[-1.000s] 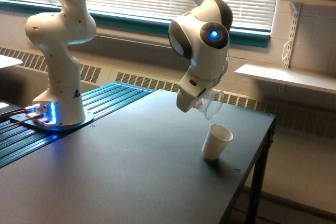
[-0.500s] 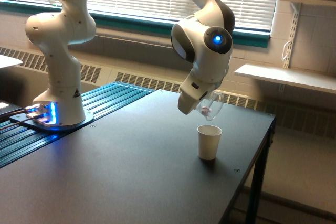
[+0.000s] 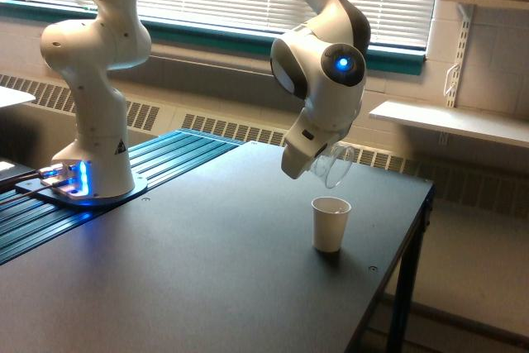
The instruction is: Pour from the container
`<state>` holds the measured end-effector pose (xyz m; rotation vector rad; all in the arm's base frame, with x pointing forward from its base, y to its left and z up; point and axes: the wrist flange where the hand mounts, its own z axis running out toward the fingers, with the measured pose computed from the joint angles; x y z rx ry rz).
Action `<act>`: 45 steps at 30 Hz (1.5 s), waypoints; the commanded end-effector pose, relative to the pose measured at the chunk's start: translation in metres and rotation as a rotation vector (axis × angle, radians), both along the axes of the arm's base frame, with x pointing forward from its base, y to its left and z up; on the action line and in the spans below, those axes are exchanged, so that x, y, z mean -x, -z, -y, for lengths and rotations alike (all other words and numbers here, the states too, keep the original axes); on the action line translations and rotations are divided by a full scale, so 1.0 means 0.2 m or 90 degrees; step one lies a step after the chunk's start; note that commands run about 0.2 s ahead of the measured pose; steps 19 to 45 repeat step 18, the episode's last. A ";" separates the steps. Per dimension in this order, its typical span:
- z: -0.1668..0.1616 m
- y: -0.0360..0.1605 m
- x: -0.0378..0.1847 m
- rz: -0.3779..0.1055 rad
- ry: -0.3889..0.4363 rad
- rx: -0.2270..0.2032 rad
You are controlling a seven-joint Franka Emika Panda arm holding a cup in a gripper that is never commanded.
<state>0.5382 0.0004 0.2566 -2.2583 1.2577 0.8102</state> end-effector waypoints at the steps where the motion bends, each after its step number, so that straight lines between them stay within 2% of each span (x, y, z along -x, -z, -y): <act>1: -0.02 0.00 0.02 -0.009 0.009 -0.004; 5: -0.03 -0.01 0.02 0.001 0.009 0.007; 11: -0.08 -0.05 0.01 0.025 -0.019 0.039; 13: -0.08 -0.08 -0.01 0.045 -0.022 0.041; 15: -0.08 -0.10 -0.01 0.050 -0.017 0.053; 45: -0.07 -0.12 0.01 0.054 -0.012 0.053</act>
